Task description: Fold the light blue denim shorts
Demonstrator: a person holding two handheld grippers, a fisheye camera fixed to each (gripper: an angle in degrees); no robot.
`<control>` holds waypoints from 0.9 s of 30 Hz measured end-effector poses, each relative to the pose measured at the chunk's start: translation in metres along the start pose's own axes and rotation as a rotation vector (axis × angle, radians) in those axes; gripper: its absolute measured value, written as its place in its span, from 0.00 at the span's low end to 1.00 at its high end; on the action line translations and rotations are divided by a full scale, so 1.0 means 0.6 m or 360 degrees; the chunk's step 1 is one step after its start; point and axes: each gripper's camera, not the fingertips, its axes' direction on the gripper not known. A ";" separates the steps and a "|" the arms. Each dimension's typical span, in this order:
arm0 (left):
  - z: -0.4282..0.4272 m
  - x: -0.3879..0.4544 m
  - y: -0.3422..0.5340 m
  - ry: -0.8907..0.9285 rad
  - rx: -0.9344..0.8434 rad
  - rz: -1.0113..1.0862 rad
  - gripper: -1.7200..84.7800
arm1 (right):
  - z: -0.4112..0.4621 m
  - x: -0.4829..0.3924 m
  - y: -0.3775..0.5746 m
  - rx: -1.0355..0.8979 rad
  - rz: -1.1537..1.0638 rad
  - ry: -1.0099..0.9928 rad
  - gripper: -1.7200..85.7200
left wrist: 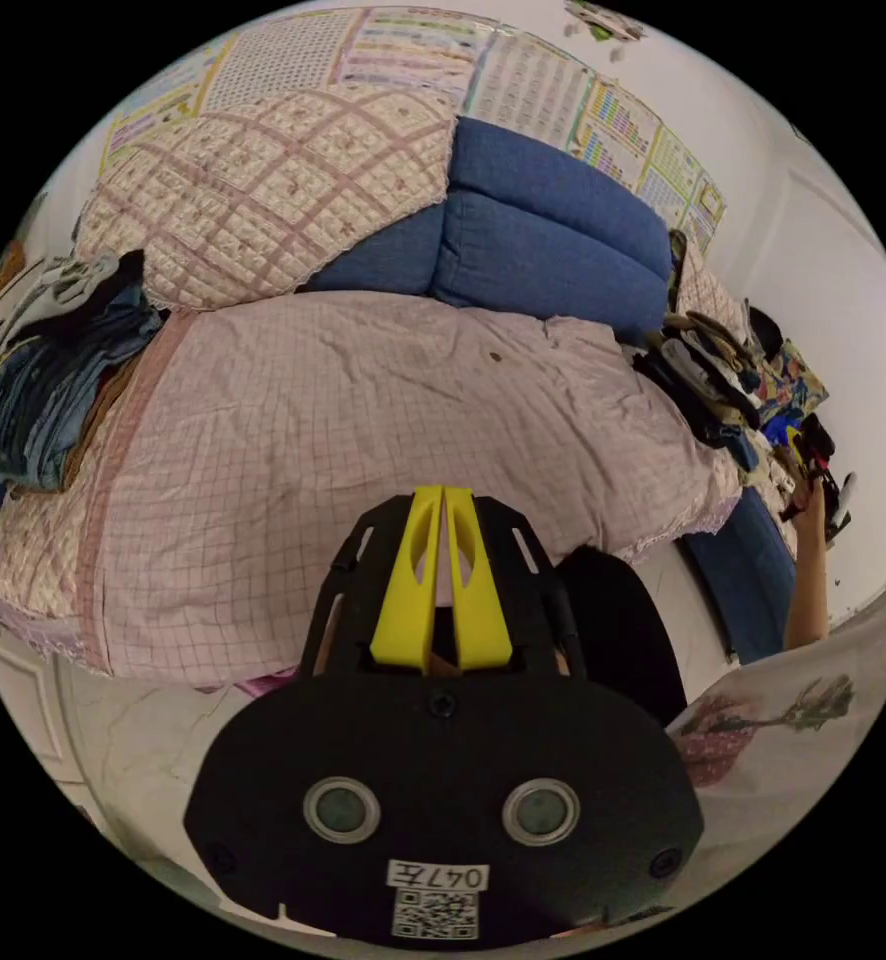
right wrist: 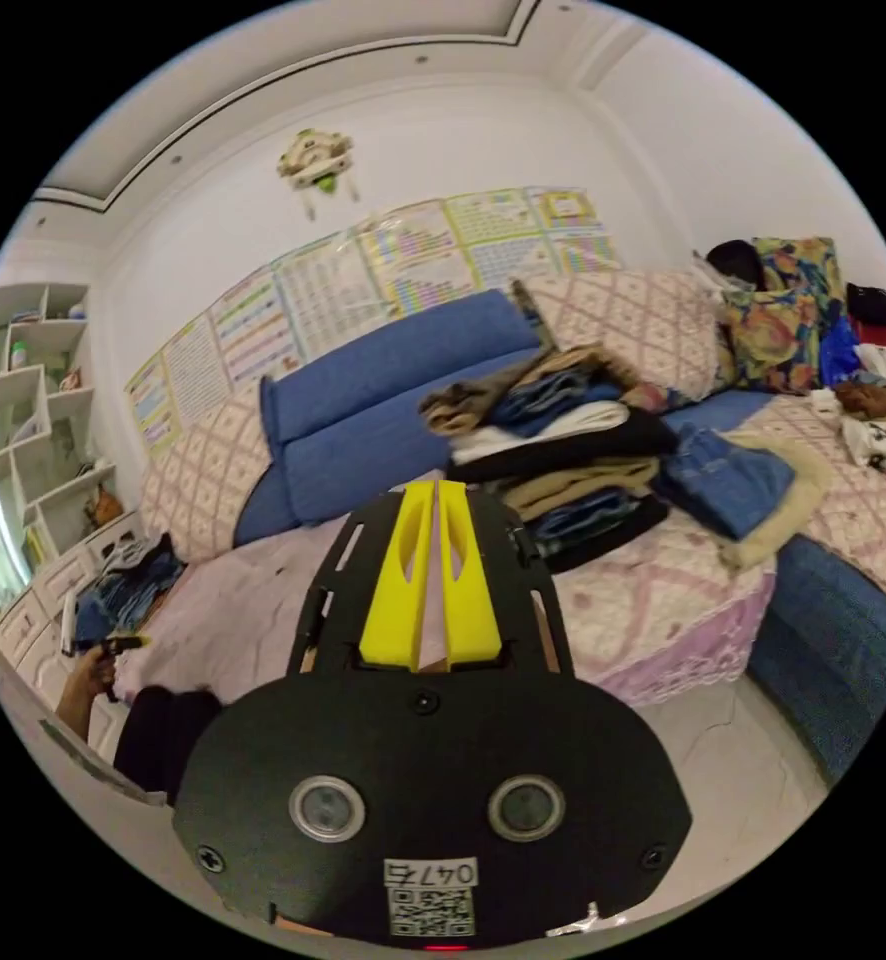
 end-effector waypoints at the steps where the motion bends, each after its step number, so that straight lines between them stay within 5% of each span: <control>1: -0.005 -0.008 -0.011 -0.0008 0.0021 -0.0017 0.01 | 0.022 -0.035 0.016 -0.0014 0.0002 -0.0042 0.01; 8: -0.133 -0.138 -0.174 -0.0359 0.0234 -0.0149 0.03 | 0.339 -0.471 0.166 -0.0604 -0.0102 -0.0993 0.01; 12: -0.232 -0.236 -0.340 -0.0472 0.0473 -0.0159 0.14 | 0.453 -0.697 0.235 -0.0946 -0.0167 -0.1366 0.01; 17: -0.287 -0.334 -0.603 -0.1038 0.0589 0.0036 0.17 | 0.520 -0.903 0.312 -0.1173 -0.0346 -0.1457 0.01; 21: -0.293 -0.465 -0.811 -0.0891 0.0598 0.0009 0.20 | 0.600 -1.027 0.383 -0.1433 -0.0288 -0.1511 0.01; 27: -0.226 -0.536 -1.037 -0.1259 0.0280 0.0030 0.24 | 0.705 -1.139 0.406 -0.1715 -0.0224 -0.1500 0.01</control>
